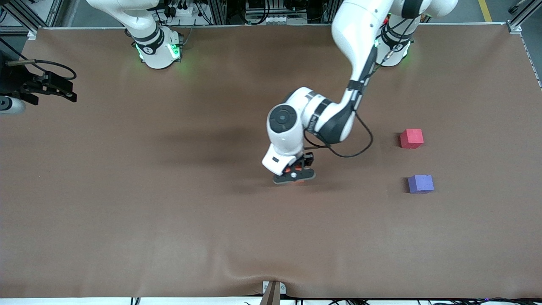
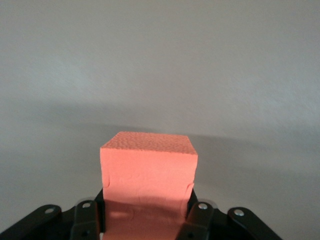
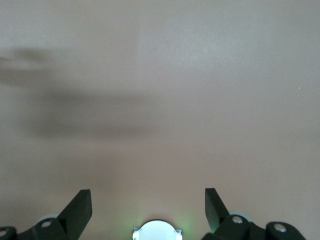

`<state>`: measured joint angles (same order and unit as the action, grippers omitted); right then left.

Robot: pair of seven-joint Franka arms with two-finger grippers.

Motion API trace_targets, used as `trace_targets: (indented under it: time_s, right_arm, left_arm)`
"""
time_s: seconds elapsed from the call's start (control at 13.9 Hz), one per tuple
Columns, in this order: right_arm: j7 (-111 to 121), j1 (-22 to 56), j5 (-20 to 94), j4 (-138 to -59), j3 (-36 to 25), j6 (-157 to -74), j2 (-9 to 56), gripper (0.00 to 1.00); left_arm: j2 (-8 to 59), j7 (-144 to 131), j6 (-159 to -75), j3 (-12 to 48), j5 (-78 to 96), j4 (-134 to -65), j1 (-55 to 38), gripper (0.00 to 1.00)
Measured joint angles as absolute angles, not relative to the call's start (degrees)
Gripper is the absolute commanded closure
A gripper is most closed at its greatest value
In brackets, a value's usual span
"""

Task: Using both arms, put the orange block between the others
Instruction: 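Carry the orange cube with the left gripper between the pink and purple cubes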

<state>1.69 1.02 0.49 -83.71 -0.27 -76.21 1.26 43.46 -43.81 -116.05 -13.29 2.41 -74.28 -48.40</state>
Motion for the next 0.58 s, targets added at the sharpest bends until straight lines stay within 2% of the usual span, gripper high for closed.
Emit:
trace_targets:
  time_s: [0.22,0.58]
  right_arm:
    - [0.76,0.64,0.20,-80.67,-0.66,-71.80,1.08,0.00]
    - [0.55,1.05,0.19,-79.27,-0.14,-70.94,1.28,0.00]
  left_arm:
    - [36.86,-39.29,-117.93,-13.27,2.41,-81.91,-44.45,0.68]
    - [25.87,-30.72,-128.55,-13.36,2.31,-100.67,-38.35,0.69]
